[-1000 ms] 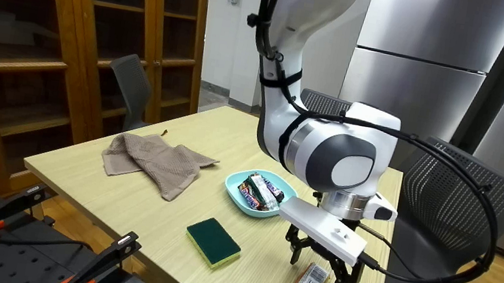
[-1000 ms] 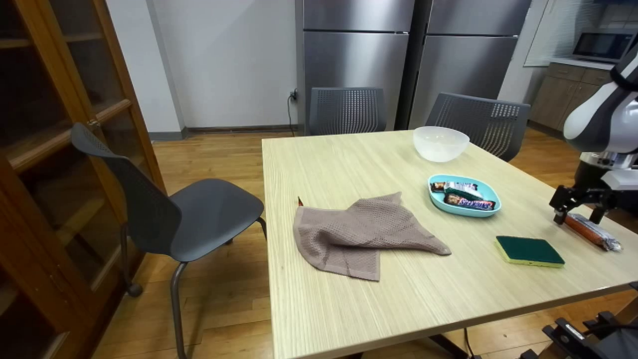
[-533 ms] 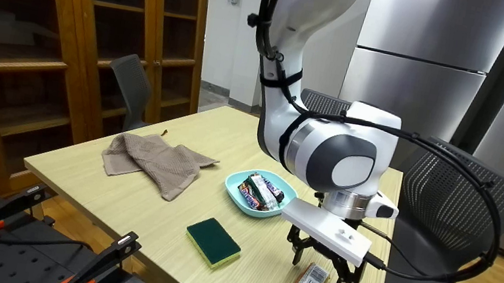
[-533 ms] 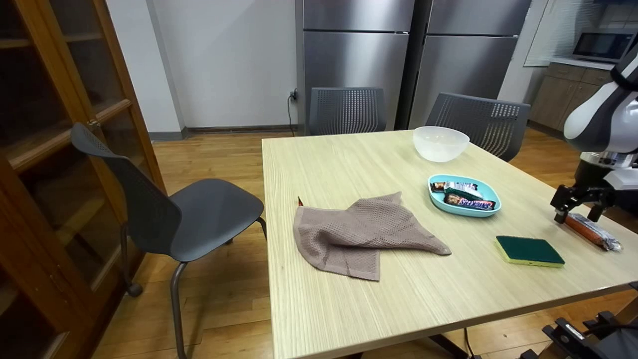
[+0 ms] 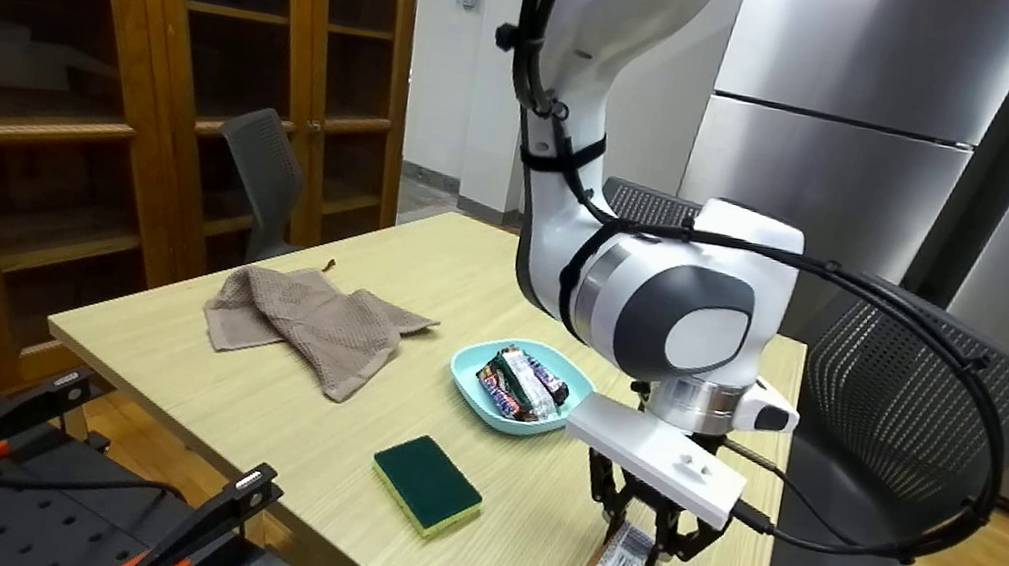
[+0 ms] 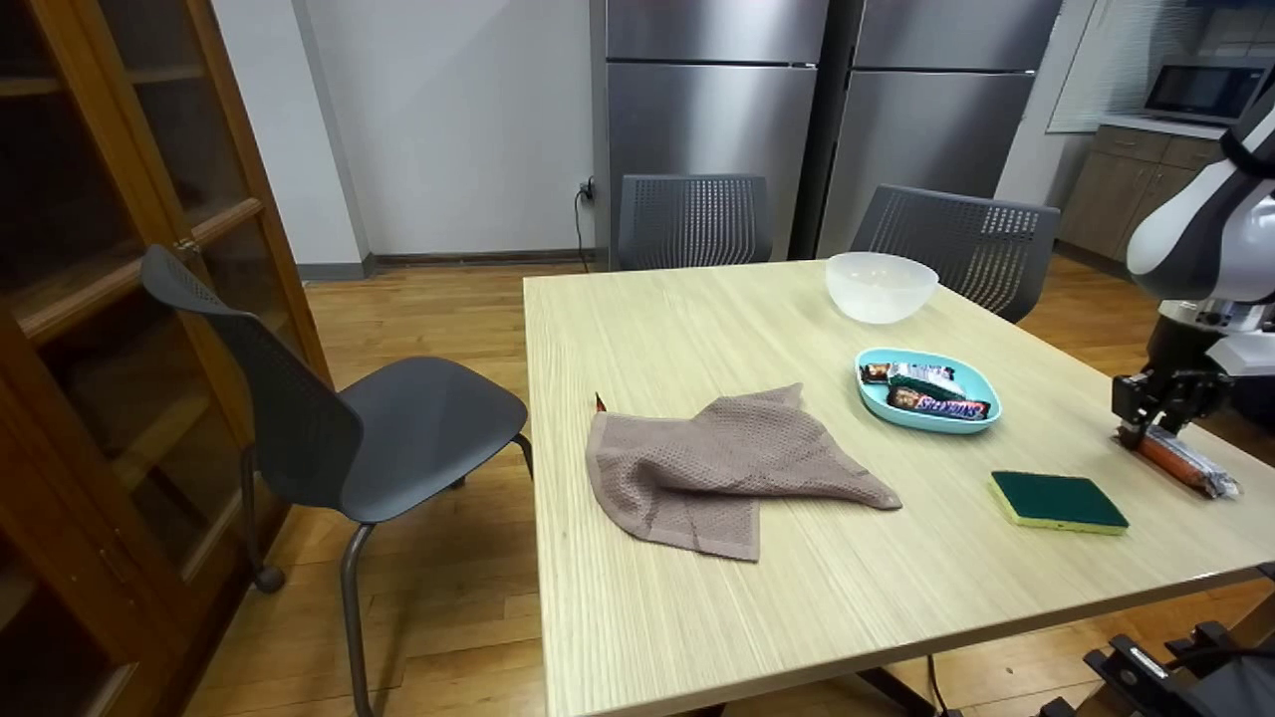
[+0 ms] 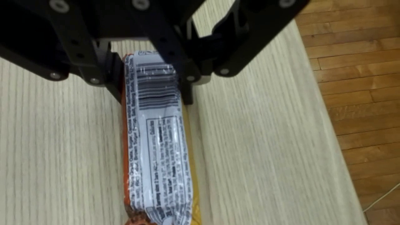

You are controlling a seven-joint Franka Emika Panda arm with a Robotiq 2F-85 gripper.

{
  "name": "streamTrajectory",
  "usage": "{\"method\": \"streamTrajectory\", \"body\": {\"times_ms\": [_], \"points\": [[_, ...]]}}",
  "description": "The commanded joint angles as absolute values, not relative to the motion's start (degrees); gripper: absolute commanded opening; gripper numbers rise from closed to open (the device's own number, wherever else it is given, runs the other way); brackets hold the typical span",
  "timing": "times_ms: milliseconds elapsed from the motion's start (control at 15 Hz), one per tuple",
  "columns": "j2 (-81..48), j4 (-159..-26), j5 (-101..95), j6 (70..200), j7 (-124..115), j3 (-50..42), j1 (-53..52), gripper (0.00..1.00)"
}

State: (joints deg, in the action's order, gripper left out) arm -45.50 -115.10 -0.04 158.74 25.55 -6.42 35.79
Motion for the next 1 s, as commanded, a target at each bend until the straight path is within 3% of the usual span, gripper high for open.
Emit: {"method": "streamTrajectory", "body": {"times_ms": [0,933], "points": [[-41.2,-117.0,1.0,158.9,26.7,-3.7,39.0,0.18],[-40.4,-110.2,12.8,155.3,11.6,0.7,32.5,0.18]]}}
